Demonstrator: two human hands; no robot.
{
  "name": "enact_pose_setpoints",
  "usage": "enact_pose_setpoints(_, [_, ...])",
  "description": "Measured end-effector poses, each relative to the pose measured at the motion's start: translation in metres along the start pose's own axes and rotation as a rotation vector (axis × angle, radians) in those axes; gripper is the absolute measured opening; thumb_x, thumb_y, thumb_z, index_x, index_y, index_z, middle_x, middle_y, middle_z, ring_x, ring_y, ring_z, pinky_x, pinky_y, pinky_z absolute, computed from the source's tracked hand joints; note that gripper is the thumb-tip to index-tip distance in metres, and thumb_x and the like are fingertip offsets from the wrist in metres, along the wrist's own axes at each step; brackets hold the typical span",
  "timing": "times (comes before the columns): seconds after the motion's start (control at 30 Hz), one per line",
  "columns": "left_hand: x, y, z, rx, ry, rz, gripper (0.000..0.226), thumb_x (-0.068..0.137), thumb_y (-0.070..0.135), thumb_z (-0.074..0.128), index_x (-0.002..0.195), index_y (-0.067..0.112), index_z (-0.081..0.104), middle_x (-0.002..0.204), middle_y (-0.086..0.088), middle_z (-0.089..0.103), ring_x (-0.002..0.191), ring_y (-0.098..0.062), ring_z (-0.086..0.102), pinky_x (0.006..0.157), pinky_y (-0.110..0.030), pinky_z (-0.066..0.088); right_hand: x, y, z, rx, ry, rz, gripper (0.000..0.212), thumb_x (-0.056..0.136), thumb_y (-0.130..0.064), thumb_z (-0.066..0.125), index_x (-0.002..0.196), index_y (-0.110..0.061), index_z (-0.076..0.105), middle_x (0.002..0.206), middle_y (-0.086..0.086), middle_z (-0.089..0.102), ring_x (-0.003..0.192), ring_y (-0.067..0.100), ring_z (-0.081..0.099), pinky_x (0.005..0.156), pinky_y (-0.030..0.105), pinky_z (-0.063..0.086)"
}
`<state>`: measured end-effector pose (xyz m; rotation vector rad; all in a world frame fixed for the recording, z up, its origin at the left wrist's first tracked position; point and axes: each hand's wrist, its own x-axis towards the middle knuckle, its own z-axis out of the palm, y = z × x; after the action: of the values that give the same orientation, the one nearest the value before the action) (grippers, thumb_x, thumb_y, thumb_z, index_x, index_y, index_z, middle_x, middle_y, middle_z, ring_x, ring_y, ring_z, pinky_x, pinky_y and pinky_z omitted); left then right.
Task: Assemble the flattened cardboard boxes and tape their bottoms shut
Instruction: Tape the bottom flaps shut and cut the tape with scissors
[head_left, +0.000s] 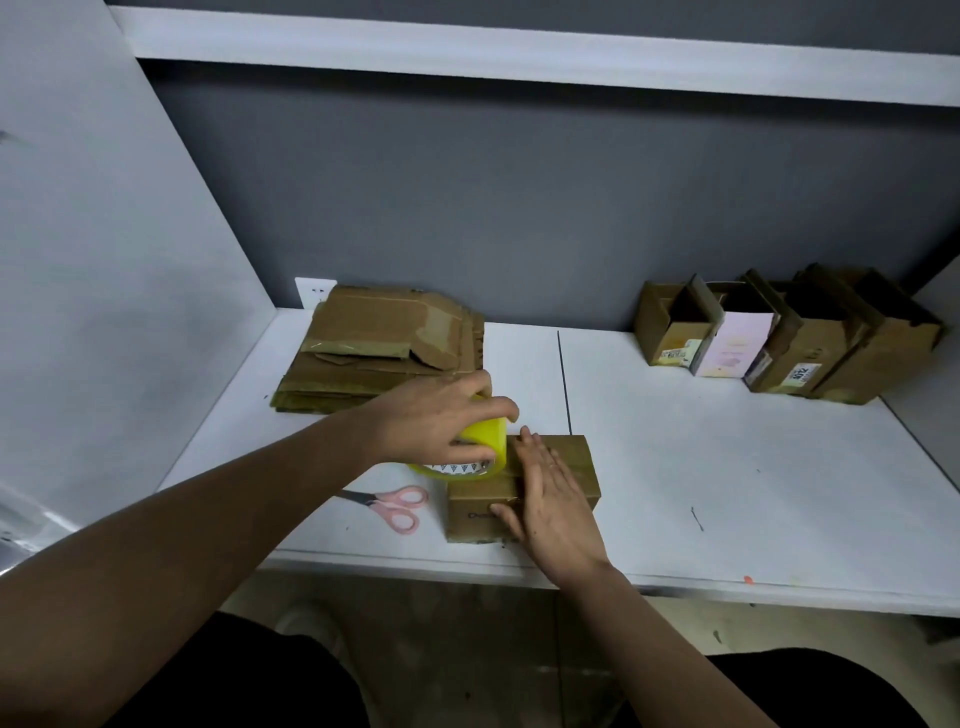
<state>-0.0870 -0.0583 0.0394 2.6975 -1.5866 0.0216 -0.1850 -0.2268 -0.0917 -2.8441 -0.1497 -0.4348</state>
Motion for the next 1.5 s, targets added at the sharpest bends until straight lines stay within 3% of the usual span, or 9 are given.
enact_pose_setpoints(0.23, [0.003, 0.005, -0.001, 0.032, 0.001, 0.015, 0.041, 0.09, 0.047, 0.056, 0.123, 0.024, 0.055, 0.119, -0.003, 0.049, 0.096, -0.017, 0.053, 0.068, -0.023, 0.032, 0.0, 0.005, 0.005, -0.091, 0.0, -0.037, 0.067, 0.09, -0.053, 0.037, 0.14, -0.009, 0.038, 0.144, 0.014, 0.047, 0.132, 0.027, 0.047, 0.107, 0.04, 0.034])
enact_pose_setpoints(0.57, [0.009, 0.009, -0.005, 0.22, -0.101, 0.076, 0.045, 0.092, 0.048, 0.051, 0.131, 0.025, 0.047, 0.128, -0.005, 0.046, 0.106, -0.022, 0.054, 0.074, -0.028, 0.044, 0.0, 0.014, 0.013, -0.141, 0.045, -0.117, 0.061, 0.091, -0.047, 0.038, 0.134, -0.006, 0.054, 0.14, 0.014, 0.051, 0.129, 0.027, 0.051, 0.104, 0.044, 0.044])
enact_pose_setpoints(0.77, [0.01, 0.007, -0.004, 0.292, -0.145, 0.125, 0.045, 0.091, 0.044, 0.053, 0.131, 0.024, 0.047, 0.126, -0.006, 0.049, 0.104, -0.025, 0.056, 0.074, -0.031, 0.045, 0.0, 0.013, 0.011, -0.169, 0.046, -0.117, 0.059, 0.091, -0.046, 0.038, 0.13, -0.007, 0.058, 0.137, 0.013, 0.054, 0.126, 0.027, 0.053, 0.106, 0.041, 0.036])
enact_pose_setpoints(1.17, [0.009, 0.005, -0.004, 0.335, -0.199, 0.167, 0.046, 0.092, 0.043, 0.052, 0.134, 0.024, 0.045, 0.124, -0.006, 0.048, 0.1, -0.023, 0.057, 0.069, -0.029, 0.041, -0.001, 0.012, 0.008, -0.162, 0.028, -0.105, 0.058, 0.091, -0.046, 0.038, 0.128, -0.007, 0.059, 0.136, 0.013, 0.056, 0.126, 0.027, 0.053, 0.105, 0.04, 0.036])
enact_pose_setpoints(1.3, [0.006, -0.002, -0.004, 0.445, -0.307, 0.208, 0.048, 0.093, 0.041, 0.053, 0.136, 0.024, 0.043, 0.123, -0.006, 0.049, 0.104, -0.023, 0.055, 0.069, -0.028, 0.038, -0.001, 0.011, 0.008, -0.173, 0.019, -0.091, 0.059, 0.091, -0.047, 0.037, 0.129, -0.008, 0.059, 0.137, 0.012, 0.055, 0.127, 0.026, 0.053, 0.105, 0.04, 0.036])
enact_pose_setpoints(1.5, [-0.009, -0.017, 0.012, 0.364, -0.315, 0.155, 0.045, 0.092, 0.04, 0.055, 0.133, 0.025, 0.046, 0.118, -0.004, 0.05, 0.095, -0.018, 0.056, 0.062, -0.025, 0.036, -0.002, 0.01, 0.007, -0.184, 0.007, -0.088, 0.059, 0.091, -0.047, 0.035, 0.13, -0.008, 0.058, 0.138, 0.012, 0.054, 0.127, 0.026, 0.053, 0.106, 0.04, 0.035])
